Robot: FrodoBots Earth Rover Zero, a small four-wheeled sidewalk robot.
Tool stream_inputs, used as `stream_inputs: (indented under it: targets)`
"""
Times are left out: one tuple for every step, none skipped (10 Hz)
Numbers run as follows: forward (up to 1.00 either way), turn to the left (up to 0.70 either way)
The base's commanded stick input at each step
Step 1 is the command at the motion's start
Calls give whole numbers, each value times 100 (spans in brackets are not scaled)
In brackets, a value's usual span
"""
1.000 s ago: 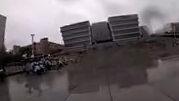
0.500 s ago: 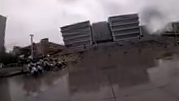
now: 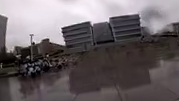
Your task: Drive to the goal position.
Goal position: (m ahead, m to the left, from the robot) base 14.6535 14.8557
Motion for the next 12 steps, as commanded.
stream_inputs:
  targets:
    - [70,0]
    - [70,0]
    - [70,0]
    - [70,0]
    - [70,0]
    - [70,0]
    - [70,-3]
    - [70,-4]
    - [70,0]
    - [70,0]
    - [70,0]
    - [70,0]
